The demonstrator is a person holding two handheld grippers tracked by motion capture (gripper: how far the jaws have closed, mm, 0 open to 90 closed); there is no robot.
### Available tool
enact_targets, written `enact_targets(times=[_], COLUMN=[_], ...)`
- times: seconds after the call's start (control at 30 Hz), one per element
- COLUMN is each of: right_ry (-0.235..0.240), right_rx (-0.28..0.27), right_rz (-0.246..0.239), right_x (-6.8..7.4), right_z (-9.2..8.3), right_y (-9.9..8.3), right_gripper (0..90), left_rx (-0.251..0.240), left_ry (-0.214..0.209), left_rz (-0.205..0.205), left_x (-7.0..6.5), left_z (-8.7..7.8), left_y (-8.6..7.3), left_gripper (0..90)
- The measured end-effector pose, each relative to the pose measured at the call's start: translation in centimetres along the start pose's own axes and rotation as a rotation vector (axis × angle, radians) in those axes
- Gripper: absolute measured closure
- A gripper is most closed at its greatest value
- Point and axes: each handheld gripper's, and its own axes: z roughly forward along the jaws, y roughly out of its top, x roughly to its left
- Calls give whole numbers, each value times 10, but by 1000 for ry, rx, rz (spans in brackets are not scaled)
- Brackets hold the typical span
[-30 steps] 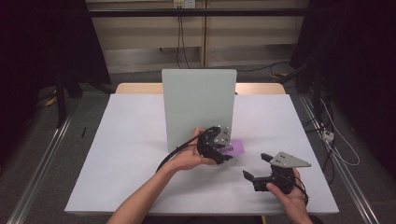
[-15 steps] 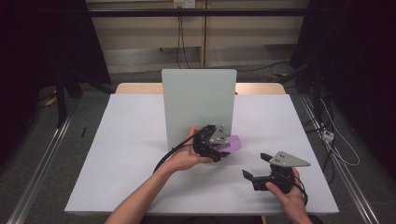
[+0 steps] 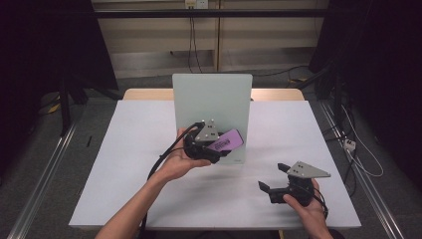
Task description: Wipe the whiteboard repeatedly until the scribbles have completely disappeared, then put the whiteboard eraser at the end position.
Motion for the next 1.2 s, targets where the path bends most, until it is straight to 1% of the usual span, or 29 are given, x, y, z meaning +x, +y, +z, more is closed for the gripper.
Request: enact_targets(times=[0.03, 0.13, 0.2, 0.27, 0.33, 0.5, 0.6, 0.73, 0.8, 0.83, 0.87, 0.9, 0.97, 1.03, 1.1, 1.13, 1.17, 1.2], right_ry=[1, 0, 0, 0, -1, 0, 1, -3, -4, -6, -7, -6, -4, -3, -5, -3, -2, 1], right_rx=[0, 0, 0, 0, 1, 1, 0, 5, 9, 9, 8, 8, 5, 6, 1, 2, 1, -1], right_rz=[-1, 1, 2, 0, 2, 1, 2, 6, 10, 10, 11, 15, 10, 14, 20, 20, 19, 17], right_x=[0, 0, 0, 0, 0, 1, 0, 0, -1, -1, -1, 0, -1, -2, -3, -3, -3, -3], right_z=[0, 0, 0, 0, 0, 0, 1, 4, 4, 4, 5, 4, 3, 3, 2, 2, 2, 1], right_y=[0, 0, 0, 0, 0, 0, 1, 2, 2, 2, 1, 1, 1, 0, 0, -1, -1, -1], right_gripper=[53, 53, 53, 53, 53, 54, 53, 53, 53, 53, 53, 53, 53, 53, 52, 52, 52, 52], left_rx=[3, 13, 12, 13, 25, 44, 52, 55, 62, 71, 95, 98, 111, 127, 147, 150, 156, 172], left_ry=[0, 3, -2, 1, 4, -1, 2, -4, -22, -35, -44, -53, -74, -87, -89, -109, -114, -112], left_rz=[-5, -36, -58, -74, -105, -140, -143, -164, -175, -178, -175, -178, -185, -186, -192, -193, -192, -182], left_x=[-1, -1, -1, -2, -2, -2, -1, -3, -6, -8, -9, -12, -15, -17, -20, -21, -22, -25], left_z=[-2, -7, -12, -16, -21, -29, -33, -38, -39, -39, -39, -39, -38, -37, -36, -35, -35, -34], left_y=[-2, -6, -9, -12, -15, -24, -28, -33, -37, -39, -41, -42, -45, -47, -48, -49, -49, -48], left_gripper=[409, 409, 409, 409, 409, 408, 409, 409, 408, 408, 408, 408, 408, 407, 407, 408, 407, 408])
